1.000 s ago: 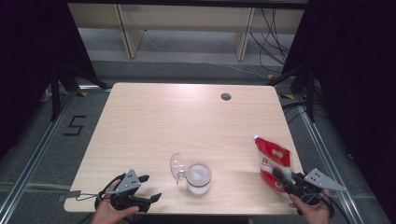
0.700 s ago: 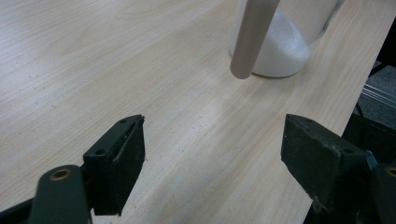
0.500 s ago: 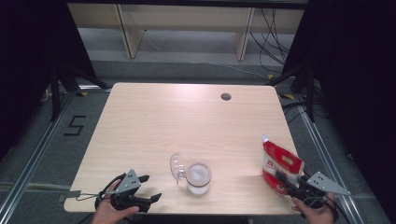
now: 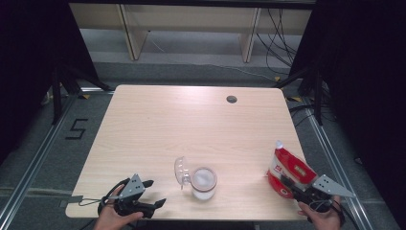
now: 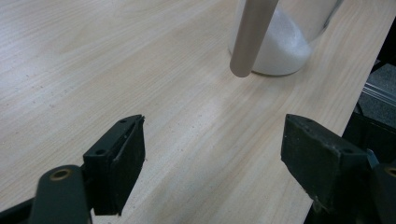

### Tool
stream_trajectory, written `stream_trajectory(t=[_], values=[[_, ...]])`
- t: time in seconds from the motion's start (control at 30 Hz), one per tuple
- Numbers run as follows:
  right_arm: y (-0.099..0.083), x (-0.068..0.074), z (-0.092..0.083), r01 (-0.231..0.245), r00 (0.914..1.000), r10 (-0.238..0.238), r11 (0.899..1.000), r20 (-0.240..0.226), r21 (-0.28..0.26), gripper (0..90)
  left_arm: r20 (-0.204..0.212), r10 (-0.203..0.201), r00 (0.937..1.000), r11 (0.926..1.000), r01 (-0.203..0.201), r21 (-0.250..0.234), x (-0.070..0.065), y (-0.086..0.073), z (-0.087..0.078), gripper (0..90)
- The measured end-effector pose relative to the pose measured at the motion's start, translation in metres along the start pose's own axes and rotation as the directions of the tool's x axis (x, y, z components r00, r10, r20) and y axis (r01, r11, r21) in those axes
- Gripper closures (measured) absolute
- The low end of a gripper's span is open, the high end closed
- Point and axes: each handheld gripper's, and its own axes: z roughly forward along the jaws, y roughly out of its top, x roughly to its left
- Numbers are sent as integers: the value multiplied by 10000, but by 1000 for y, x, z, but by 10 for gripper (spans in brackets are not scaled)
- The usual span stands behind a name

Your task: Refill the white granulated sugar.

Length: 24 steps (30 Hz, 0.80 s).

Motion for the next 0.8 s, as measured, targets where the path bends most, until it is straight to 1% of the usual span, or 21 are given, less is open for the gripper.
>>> stream_trajectory(t=[0.03,0.1,0.13,0.17,0.2,0.23,0.27,0.3,0.33,0.37,0.4,0.43,0.47,0.5,0.53,0.57,0.6,0.67,0.7,0.73,0.8], values=[[0,0,1,-192,9997,192,9998,-120,-4,707,9,168,9999,9999,-168,-1,1,0,0,216],[1,-1,3,-43,9999,44,9999,-167,103,707,4,151,9999,9999,-151,-2,1,0,0,216],[3,0,8,91,9999,-92,9999,-66,-107,707,-41,245,9997,9997,-245,76,2,0,0,216],[3,1,9,-148,9998,149,9999,-131,31,707,-62,292,9996,9995,-292,130,2,1,0,217],[4,2,12,-97,9998,95,9999,-191,-81,707,-66,324,9995,9994,-324,130,3,1,0,216],[4,2,12,-97,9998,95,9999,-191,-81,707,-66,324,9995,9994,-324,130,3,1,0,216],[5,2,14,-208,9994,208,9998,-276,15,707,7,37,10000,10000,-37,-75,0,0,1,216],[7,2,19,-98,9992,98,10000,-393,1,707,-61,313,9995,9994,-312,128,2,1,-1,216],[7,2,22,-89,9991,90,10000,-410,25,707,-50,252,9997,9997,-251,48,2,1,0,216],[8,4,24,-291,9978,281,9995,-600,-146,707,12,163,9999,9999,-163,-1,1,0,0,216],[9,5,27,-306,9981,300,9995,-547,-97,707,16,136,9999,9999,-136,-18,1,0,0,216],[10,1,29,251,9983,-254,9997,-516,-69,707,11,147,9999,9999,-147,-13,1,0,0,216],[10,6,29,-243,9975,250,9996,-654,107,707,13,158,9999,9999,-158,-6,1,0,0,216],[11,6,31,-273,9971,274,9996,-705,26,707,12,165,9999,9999,-165,-4,1,0,0,216],[11,5,33,-160,9976,167,9998,-672,117,706,36,149,9999,9999,-149,-83,1,0,1,216],[11,7,33,-380,9963,388,9992,-771,114,706,-35,170,9998,9999,-170,-3,0,1,0,216],[12,5,36,-65,9964,66,10000,-849,13,706,6,-53,10000,10000,53,7,0,0,0,216],[12,7,36,-175,9964,184,9998,-822,109,706,-54,-25,10000,10000,25,-35,0,0,0,216],[12,7,36,-67,9969,73,9999,-787,75,705,-43,-45,10000,10000,45,-42,0,0,0,216],[12,9,35,-388,9959,400,9991,-810,157,703,-41,-37,10000,10000,37,-39,0,0,0,216],[11,7,36,-353,9956,355,9994,-869,31,701,-42,-16,10000,10000,16,-30,0,0,0,217]])
